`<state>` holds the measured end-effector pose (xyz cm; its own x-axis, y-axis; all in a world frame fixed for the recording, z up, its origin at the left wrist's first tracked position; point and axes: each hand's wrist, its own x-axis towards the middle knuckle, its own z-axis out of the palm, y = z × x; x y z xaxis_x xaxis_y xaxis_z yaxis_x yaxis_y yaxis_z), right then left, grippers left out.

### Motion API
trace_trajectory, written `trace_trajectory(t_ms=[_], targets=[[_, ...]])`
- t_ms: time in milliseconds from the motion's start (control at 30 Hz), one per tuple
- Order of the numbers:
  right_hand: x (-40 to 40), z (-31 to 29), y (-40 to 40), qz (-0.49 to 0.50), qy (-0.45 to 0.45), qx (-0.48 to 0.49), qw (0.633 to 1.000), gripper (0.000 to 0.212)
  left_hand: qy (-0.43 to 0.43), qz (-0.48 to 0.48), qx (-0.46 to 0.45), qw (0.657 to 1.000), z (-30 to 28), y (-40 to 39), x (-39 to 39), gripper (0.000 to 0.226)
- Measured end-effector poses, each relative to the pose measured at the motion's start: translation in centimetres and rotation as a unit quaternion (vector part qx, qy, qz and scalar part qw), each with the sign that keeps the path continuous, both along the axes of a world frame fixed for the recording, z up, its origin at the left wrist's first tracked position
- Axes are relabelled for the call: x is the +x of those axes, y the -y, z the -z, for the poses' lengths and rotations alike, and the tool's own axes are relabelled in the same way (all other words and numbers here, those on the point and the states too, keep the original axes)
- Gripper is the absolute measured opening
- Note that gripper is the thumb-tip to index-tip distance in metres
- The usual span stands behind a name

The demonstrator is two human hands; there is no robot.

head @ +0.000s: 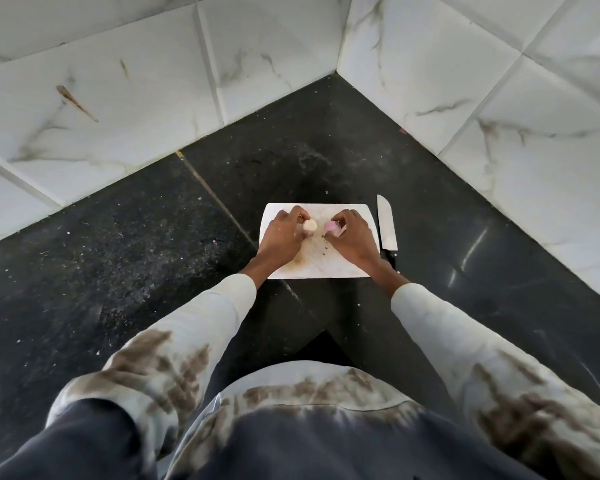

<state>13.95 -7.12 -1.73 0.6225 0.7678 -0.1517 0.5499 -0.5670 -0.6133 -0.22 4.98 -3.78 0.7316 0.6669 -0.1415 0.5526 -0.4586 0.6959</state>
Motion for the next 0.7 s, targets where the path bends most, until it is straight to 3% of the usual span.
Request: trace_trajectory(t_ms=[333,700], targets=[[-0.4,0.3,2.1,-0.028,0.009,-0.017,0.999,0.041,-0.089,0.062,0.116,0.987,0.6,1.4,0.0,0.035],[-1.1,-0.5,2.9,-0.006,0.027,-0.016,0.999,0.043,-0.065,0.059,0.083,0.993,-1.0,2.0,-0.6,0.049]])
